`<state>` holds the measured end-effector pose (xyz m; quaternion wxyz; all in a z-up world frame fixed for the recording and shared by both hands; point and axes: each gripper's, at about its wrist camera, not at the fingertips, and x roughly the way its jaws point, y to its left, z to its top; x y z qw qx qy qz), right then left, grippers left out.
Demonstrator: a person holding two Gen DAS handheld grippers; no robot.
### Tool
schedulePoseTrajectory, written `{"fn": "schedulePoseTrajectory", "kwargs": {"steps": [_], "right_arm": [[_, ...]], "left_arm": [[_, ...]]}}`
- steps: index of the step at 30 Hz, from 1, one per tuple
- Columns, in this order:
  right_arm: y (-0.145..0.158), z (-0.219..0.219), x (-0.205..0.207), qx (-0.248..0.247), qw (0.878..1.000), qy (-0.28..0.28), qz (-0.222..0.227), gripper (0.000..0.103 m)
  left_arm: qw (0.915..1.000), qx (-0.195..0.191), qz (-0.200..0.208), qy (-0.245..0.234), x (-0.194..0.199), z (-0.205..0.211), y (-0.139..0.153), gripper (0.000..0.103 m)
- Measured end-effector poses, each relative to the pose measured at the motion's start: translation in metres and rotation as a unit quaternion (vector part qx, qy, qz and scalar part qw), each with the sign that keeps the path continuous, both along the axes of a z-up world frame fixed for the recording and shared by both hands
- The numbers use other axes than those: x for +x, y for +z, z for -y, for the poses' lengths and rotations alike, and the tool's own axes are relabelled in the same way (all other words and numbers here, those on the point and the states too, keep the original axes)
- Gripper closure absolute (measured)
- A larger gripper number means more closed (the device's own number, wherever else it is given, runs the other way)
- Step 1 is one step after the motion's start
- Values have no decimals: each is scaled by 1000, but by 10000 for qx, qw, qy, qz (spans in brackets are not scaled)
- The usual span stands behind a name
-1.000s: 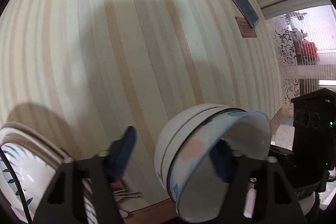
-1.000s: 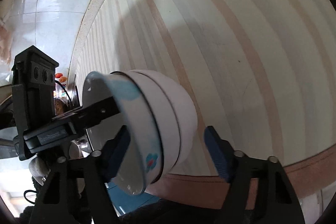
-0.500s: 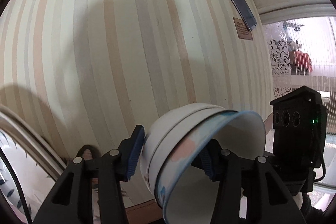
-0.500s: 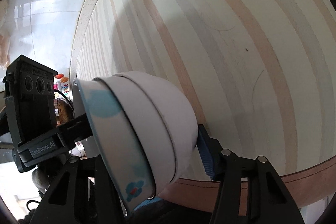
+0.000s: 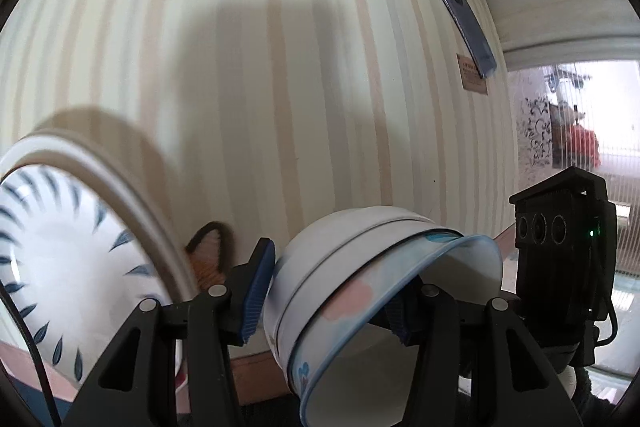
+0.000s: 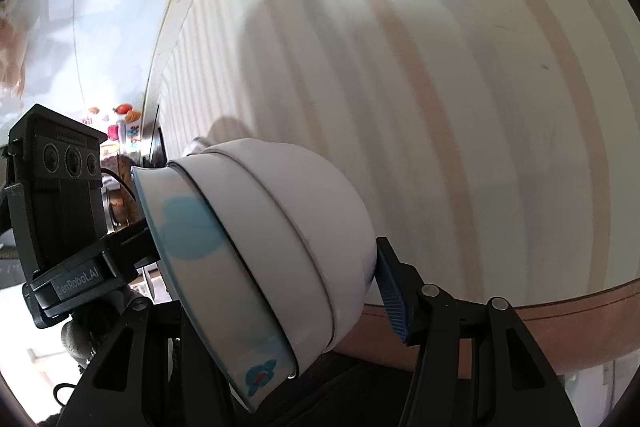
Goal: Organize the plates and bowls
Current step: 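Lift the bowl stack with both grippers and carry it over the plates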
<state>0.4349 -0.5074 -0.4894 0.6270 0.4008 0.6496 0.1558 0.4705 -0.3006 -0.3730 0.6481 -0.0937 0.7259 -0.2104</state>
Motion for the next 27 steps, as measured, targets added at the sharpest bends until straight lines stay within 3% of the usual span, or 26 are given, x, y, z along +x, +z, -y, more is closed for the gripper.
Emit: {"fn": "schedulePoseTrajectory", "kwargs": {"steps": [6, 12, 19, 27], "right_arm": [[25, -47, 14, -8, 9997, 196, 109, 47], [28, -112, 30, 62, 9993, 342, 126, 47], [24, -176, 53, 125, 9983, 557, 129, 47], [15, -205, 66, -27, 9973, 736, 39, 47]], "left_arm": [[9997, -63, 184, 162, 4, -39, 20, 56], [9991, -34, 273, 311, 8, -96, 29, 56], [9981, 41, 283, 545, 15, -149, 23, 56], [9977, 41, 147, 654, 22, -175, 6, 56]]}}
